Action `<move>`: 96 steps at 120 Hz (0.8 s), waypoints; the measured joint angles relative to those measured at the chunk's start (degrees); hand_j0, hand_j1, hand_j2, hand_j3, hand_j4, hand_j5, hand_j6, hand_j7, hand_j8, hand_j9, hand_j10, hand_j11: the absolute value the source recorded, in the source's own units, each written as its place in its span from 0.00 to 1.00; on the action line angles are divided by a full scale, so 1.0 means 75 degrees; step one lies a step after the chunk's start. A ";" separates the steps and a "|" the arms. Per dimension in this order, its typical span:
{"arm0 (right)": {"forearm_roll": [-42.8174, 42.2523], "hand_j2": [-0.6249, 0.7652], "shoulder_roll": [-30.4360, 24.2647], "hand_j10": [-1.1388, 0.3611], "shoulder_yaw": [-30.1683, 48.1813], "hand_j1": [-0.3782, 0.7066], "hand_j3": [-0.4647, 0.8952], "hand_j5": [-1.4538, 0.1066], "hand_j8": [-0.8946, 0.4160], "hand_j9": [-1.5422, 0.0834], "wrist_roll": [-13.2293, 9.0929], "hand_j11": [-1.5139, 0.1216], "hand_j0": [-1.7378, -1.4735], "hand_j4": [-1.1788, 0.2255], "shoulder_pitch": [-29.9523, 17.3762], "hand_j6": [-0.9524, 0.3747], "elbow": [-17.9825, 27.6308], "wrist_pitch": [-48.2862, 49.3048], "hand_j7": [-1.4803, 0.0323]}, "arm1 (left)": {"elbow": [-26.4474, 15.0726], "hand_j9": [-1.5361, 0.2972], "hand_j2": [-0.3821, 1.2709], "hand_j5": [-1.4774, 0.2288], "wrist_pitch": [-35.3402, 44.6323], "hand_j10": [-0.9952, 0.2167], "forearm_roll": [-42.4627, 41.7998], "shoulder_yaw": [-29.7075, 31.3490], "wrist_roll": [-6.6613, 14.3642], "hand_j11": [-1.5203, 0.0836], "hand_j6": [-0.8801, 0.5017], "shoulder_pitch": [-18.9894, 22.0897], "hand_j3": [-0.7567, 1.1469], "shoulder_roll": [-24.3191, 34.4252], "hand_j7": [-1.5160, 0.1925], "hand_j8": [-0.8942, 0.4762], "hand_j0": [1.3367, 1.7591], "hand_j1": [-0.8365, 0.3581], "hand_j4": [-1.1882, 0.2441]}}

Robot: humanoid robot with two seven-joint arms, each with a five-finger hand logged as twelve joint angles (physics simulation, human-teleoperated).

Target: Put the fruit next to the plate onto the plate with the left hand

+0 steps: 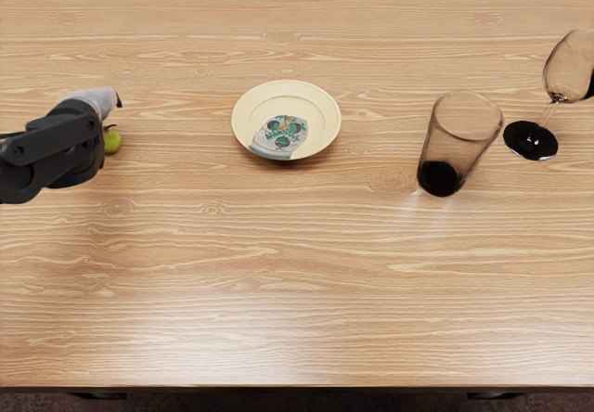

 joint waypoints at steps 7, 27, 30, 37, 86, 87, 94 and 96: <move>0.0002 0.45 0.0000 0.76 0.0000 0.03 0.34 0.93 0.68 0.95 0.0000 0.93 0.30 0.84 -0.0004 0.72 0.0000 0.0000 0.98 | 0.0147 0.65 0.26 0.67 -0.0048 0.60 -0.0021 0.0055 0.0000 0.74 0.44 -0.0002 0.40 -0.0087 0.69 0.46 0.76 0.73 0.64; 0.0003 0.45 0.0000 0.76 0.0000 0.03 0.34 0.93 0.68 0.95 0.0000 0.93 0.30 0.84 -0.0022 0.72 0.0000 0.0000 0.98 | 0.0310 0.62 0.27 0.63 -0.0137 0.57 -0.0054 0.0114 0.0000 0.70 0.41 -0.0002 0.40 -0.0223 0.66 0.43 0.76 0.69 0.61; 0.0003 0.45 0.0000 0.76 0.0000 0.03 0.34 0.93 0.68 0.95 0.0000 0.93 0.30 0.84 -0.0027 0.72 0.0000 0.0000 0.98 | 0.0318 0.62 0.27 0.63 -0.0141 0.56 -0.0056 0.0117 0.0000 0.70 0.41 -0.0002 0.40 -0.0242 0.65 0.42 0.76 0.68 0.61; 0.0004 0.45 0.0000 0.76 0.0000 0.03 0.34 0.93 0.68 0.95 0.0000 0.93 0.30 0.84 -0.0034 0.72 0.0000 0.0000 0.98 | 0.0332 0.61 0.27 0.62 -0.0146 0.56 -0.0059 0.0122 0.0000 0.69 0.40 -0.0002 0.40 -0.0253 0.65 0.42 0.76 0.68 0.61; 0.0005 0.45 0.0000 0.76 0.0000 0.03 0.34 0.93 0.68 0.95 0.0000 0.93 0.30 0.84 -0.0057 0.72 0.0000 0.0000 0.98 | 0.1263 0.60 0.27 0.61 -0.0665 0.54 -0.0117 0.0121 -0.0300 0.68 0.39 -0.0002 0.40 -0.0747 0.63 0.40 0.76 0.66 0.59; 0.0005 0.45 0.0000 0.76 0.0000 0.03 0.34 0.93 0.68 0.95 0.0000 0.93 0.30 0.84 -0.0057 0.72 0.0000 0.0000 0.98 | 0.1291 0.60 0.27 0.61 -0.0670 0.54 -0.0117 0.0120 -0.0313 0.68 0.39 -0.0002 0.40 -0.0748 0.63 0.40 0.76 0.66 0.59; 0.0005 0.45 0.0000 0.76 0.0000 0.03 0.34 0.93 0.68 0.95 0.0000 0.93 0.30 0.84 -0.0058 0.72 0.0000 0.0000 0.98 | 0.1458 0.60 0.27 0.61 -0.0685 0.54 -0.0119 0.0116 -0.0380 0.67 0.39 -0.0002 0.40 -0.0749 0.63 0.40 0.76 0.66 0.59; 0.0005 0.45 0.0000 0.76 0.0000 0.03 0.34 0.93 0.68 0.95 0.0000 0.93 0.30 0.84 -0.0058 0.72 0.0000 0.0000 0.98 | 0.1492 0.60 0.27 0.61 -0.0684 0.54 -0.0119 0.0114 -0.0394 0.67 0.39 -0.0002 0.40 -0.0749 0.63 0.40 0.76 0.66 0.59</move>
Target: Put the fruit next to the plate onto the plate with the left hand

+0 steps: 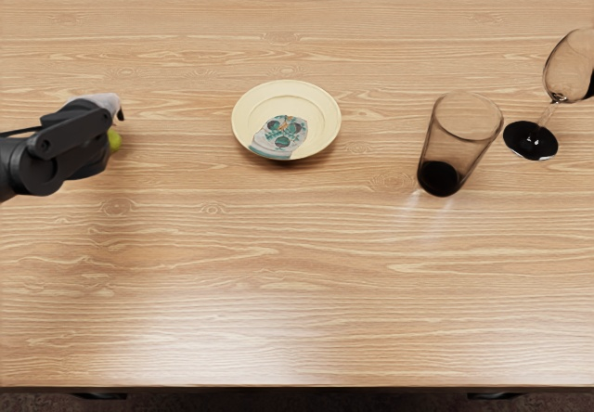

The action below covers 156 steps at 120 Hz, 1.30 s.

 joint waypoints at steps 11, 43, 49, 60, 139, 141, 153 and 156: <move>0.0000 0.45 0.0000 0.76 0.0000 0.03 0.34 0.93 0.68 0.95 0.0000 0.93 0.30 0.84 0.0000 0.72 0.0000 0.0000 0.98 | 0.0289 0.60 0.27 0.61 0.0003 0.54 -0.0001 0.0001 -0.0132 0.67 0.39 0.0012 0.40 -0.0205 0.63 0.40 0.76 0.65 0.59; 0.0001 0.45 0.0000 0.76 0.0000 0.03 0.34 0.93 0.68 0.95 0.0000 0.93 0.30 0.84 -0.0008 0.72 0.0000 0.0000 0.98 | 0.0687 0.58 0.28 0.59 0.0000 0.52 0.0000 0.0012 -0.0341 0.65 0.37 0.0094 0.40 -0.0375 0.61 0.39 0.76 0.63 0.58; 0.0002 0.45 0.0000 0.76 0.0000 0.03 0.34 0.93 0.68 0.95 0.0000 0.93 0.30 0.84 -0.0009 0.72 0.0000 0.0000 0.98 | 0.0700 0.57 0.22 0.58 0.0002 0.51 0.0007 0.0013 -0.0344 0.65 0.36 0.0250 0.50 -0.0386 0.60 0.38 0.76 0.61 0.57; 0.0003 0.45 0.0000 0.76 0.0000 0.03 0.34 0.93 0.68 0.95 0.0000 0.93 0.30 0.84 -0.0009 0.72 0.0000 0.0000 0.98 | 0.0712 0.56 0.21 0.57 0.0003 0.50 0.0008 0.0013 -0.0348 0.63 0.35 0.0258 0.56 -0.0385 0.59 0.36 0.75 0.59 0.55; 0.0007 0.45 0.0000 0.76 0.0000 0.03 0.34 0.93 0.68 0.95 0.0000 0.93 0.30 0.84 -0.0010 0.72 0.0000 0.0000 0.98 | 0.0717 0.40 0.34 0.42 -0.0310 0.33 0.0008 0.0000 -0.0289 0.45 0.28 0.0087 0.42 -0.0363 0.42 0.28 0.75 0.46 0.40; 0.0008 0.45 0.0000 0.76 0.0000 0.03 0.34 0.93 0.68 0.95 0.0000 0.93 0.30 0.84 -0.0010 0.72 0.0000 0.0000 0.98 | 0.0714 0.40 0.35 0.42 -0.0333 0.33 0.0000 -0.0001 -0.0289 0.45 0.28 0.0057 0.42 -0.0363 0.42 0.27 0.75 0.46 0.40; 0.0009 0.45 0.0000 0.76 0.0000 0.03 0.34 0.93 0.68 0.95 0.0000 0.93 0.30 0.84 -0.0009 0.72 0.0000 0.0000 0.98 | 0.0668 0.40 0.37 0.41 -0.0511 0.32 -0.0047 -0.0008 -0.0285 0.45 0.27 -0.0142 0.41 -0.0375 0.42 0.27 0.75 0.46 0.40; 0.0010 0.45 0.0000 0.76 0.0000 0.03 0.34 0.93 0.68 0.95 0.0000 0.93 0.30 0.84 -0.0010 0.72 0.0000 0.0000 0.98 | 0.0658 0.40 0.37 0.40 -0.0572 0.32 -0.0061 -0.0014 -0.0284 0.44 0.27 -0.0202 0.41 -0.0372 0.42 0.26 0.75 0.46 0.40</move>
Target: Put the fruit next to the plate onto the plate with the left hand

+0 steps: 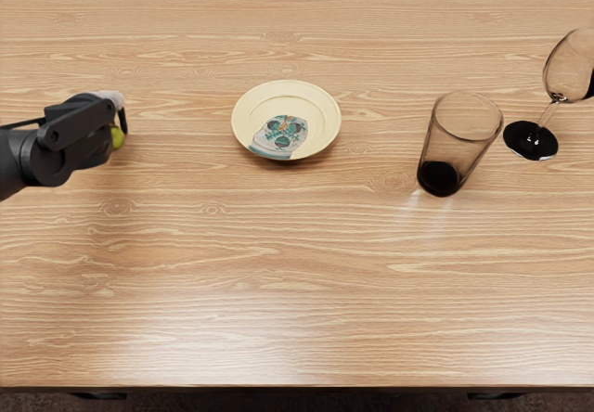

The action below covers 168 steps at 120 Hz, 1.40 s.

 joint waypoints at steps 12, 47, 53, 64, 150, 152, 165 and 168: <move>0.0000 0.45 0.0000 0.76 0.0000 0.03 0.34 0.93 0.68 0.95 0.0000 0.93 0.30 0.84 0.0000 0.72 -0.0001 0.0000 0.98 | -0.0145 0.40 0.37 0.40 -0.0276 0.32 -0.0141 -0.0032 0.0006 0.44 0.26 -0.0279 0.40 0.0064 0.42 0.26 0.75 0.46 0.40; -0.0012 0.45 0.0000 0.76 -0.0004 0.03 0.34 0.93 0.68 0.95 0.0000 0.93 0.30 0.84 0.0009 0.72 0.0001 0.0000 0.98 | -0.1280 0.38 0.41 0.37 -0.0564 0.30 -0.0435 -0.0083 0.0054 0.42 0.29 -0.1187 0.40 0.0134 0.39 0.27 0.76 0.44 0.40; -0.0016 0.45 0.0000 0.76 -0.0003 0.03 0.34 0.93 0.68 0.95 0.0000 0.93 0.30 0.84 0.0011 0.72 0.0001 0.0001 0.98 | -0.1479 0.38 0.41 0.36 -0.0563 0.30 -0.0437 -0.0088 0.0051 0.42 0.29 -0.1279 0.40 0.0242 0.39 0.28 0.76 0.43 0.39; -0.0021 0.45 0.0000 0.76 -0.0005 0.03 0.34 0.93 0.68 0.95 0.0000 0.93 0.30 0.84 0.0011 0.72 0.0000 0.0000 0.98 | -0.1799 0.37 0.41 0.36 -0.0566 0.30 -0.0435 -0.0088 0.0029 0.41 0.29 -0.1452 0.40 0.0320 0.39 0.28 0.75 0.43 0.39; -0.0025 0.45 0.0000 0.76 -0.0006 0.03 0.34 0.93 0.68 0.95 0.0001 0.93 0.30 0.84 0.0013 0.72 0.0000 0.0001 0.98 | -0.1722 0.37 0.41 0.35 0.0515 0.30 -0.0395 -0.0498 -0.0248 0.41 0.30 -0.1308 0.40 -0.1767 0.39 0.29 0.75 0.43 0.39; -0.0026 0.45 0.0000 0.76 -0.0007 0.03 0.34 0.93 0.68 0.95 0.0001 0.93 0.30 0.84 0.0012 0.72 0.0000 0.0001 0.98 | -0.1645 0.37 0.42 0.35 0.0621 0.30 -0.0383 -0.0488 -0.0292 0.41 0.30 -0.1219 0.40 -0.1771 0.39 0.29 0.75 0.42 0.39; -0.0024 0.45 0.0000 0.76 -0.0006 0.03 0.34 0.93 0.68 0.95 0.0000 0.93 0.30 0.84 0.0013 0.72 0.0000 0.0000 0.98 | -0.1106 0.37 0.42 0.35 0.1078 0.30 -0.0355 -0.0308 -0.0547 0.41 0.30 -0.1039 0.40 -0.1772 0.39 0.29 0.75 0.42 0.40; -0.0026 0.45 0.0000 0.76 -0.0007 0.03 0.34 0.93 0.68 0.95 0.0000 0.93 0.30 0.84 0.0014 0.72 0.0000 0.0000 0.98 | -0.1026 0.37 0.43 0.34 0.1152 0.30 -0.0352 -0.0281 -0.0583 0.41 0.30 -0.1022 0.40 -0.1772 0.39 0.29 0.75 0.42 0.40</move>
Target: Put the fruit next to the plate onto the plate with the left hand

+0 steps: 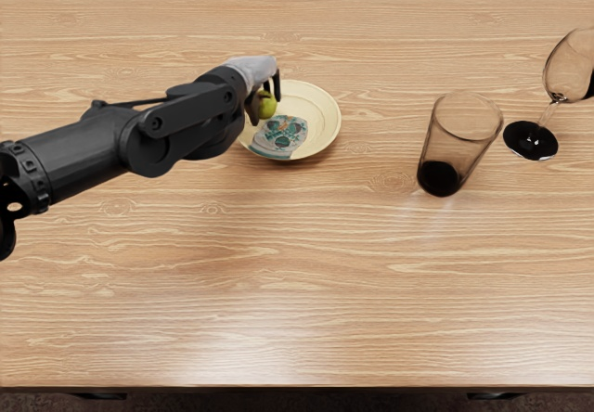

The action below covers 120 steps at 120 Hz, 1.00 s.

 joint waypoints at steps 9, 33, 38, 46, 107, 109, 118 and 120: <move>0.0002 0.45 0.0000 0.76 0.0000 0.03 0.34 0.93 0.68 0.95 0.0000 0.93 0.30 0.84 -0.0001 0.72 0.0000 0.0001 0.98 | 0.0229 0.37 0.43 0.34 0.0171 0.30 0.0003 0.0121 -0.0077 0.41 0.30 0.0063 0.40 0.0000 0.39 0.29 0.75 0.42 0.40; 0.0001 0.45 0.0000 0.76 0.0002 0.03 0.34 0.93 0.68 0.95 0.0000 0.93 0.30 0.84 -0.0002 0.72 0.0000 0.0001 0.98 | 0.0456 0.38 0.41 0.37 0.0322 0.31 0.0028 0.0295 -0.0150 0.43 0.28 0.0110 0.40 0.0000 0.41 0.27 0.76 0.43 0.40; 0.0001 0.45 0.0000 0.76 0.0002 0.03 0.34 0.93 0.68 0.95 0.0000 0.93 0.30 0.84 -0.0002 0.72 0.0000 0.0000 0.98 | 0.0467 0.39 0.41 0.37 0.0319 0.31 0.0032 0.0323 -0.0156 0.43 0.28 0.0110 0.40 0.0000 0.41 0.27 0.76 0.44 0.41; 0.0000 0.45 0.0000 0.76 0.0001 0.03 0.34 0.93 0.68 0.95 0.0000 0.93 0.30 0.84 -0.0001 0.72 0.0000 0.0002 0.98 | 0.0478 0.39 0.40 0.38 0.0321 0.32 0.0035 0.0366 -0.0175 0.43 0.27 0.0110 0.40 0.0000 0.42 0.26 0.76 0.44 0.41; -0.0002 0.45 0.0000 0.76 0.0001 0.03 0.34 0.93 0.68 0.95 0.0000 0.93 0.30 0.84 -0.0001 0.72 0.0000 0.0001 0.98 | 0.0454 0.50 0.35 0.50 0.0395 0.44 0.0028 0.0824 -0.1097 0.56 0.34 0.0168 0.40 0.0000 0.54 0.34 0.76 0.57 0.51; -0.0001 0.45 0.0000 0.76 0.0001 0.03 0.34 0.93 0.68 0.95 0.0000 0.93 0.30 0.84 -0.0001 0.72 0.0000 0.0001 0.98 | 0.0460 0.53 0.34 0.53 0.0399 0.47 0.0018 0.0828 -0.1098 0.59 0.36 0.0182 0.40 0.0000 0.56 0.36 0.76 0.60 0.53; -0.0001 0.45 0.0000 0.76 -0.0001 0.03 0.34 0.93 0.68 0.95 0.0000 0.93 0.30 0.84 -0.0002 0.72 0.0001 0.0000 0.98 | 0.0476 0.61 0.31 0.63 0.0410 0.57 -0.0015 0.0835 -0.1103 0.69 0.44 0.0196 0.40 0.0000 0.65 0.44 0.76 0.71 0.62; -0.0001 0.45 0.0000 0.76 0.0000 0.03 0.34 0.93 0.68 0.95 0.0000 0.93 0.30 0.84 -0.0002 0.72 0.0001 0.0000 0.98 | 0.0478 0.63 0.30 0.64 0.0412 0.59 -0.0019 0.0835 -0.1104 0.71 0.45 0.0193 0.40 0.0000 0.67 0.46 0.76 0.73 0.63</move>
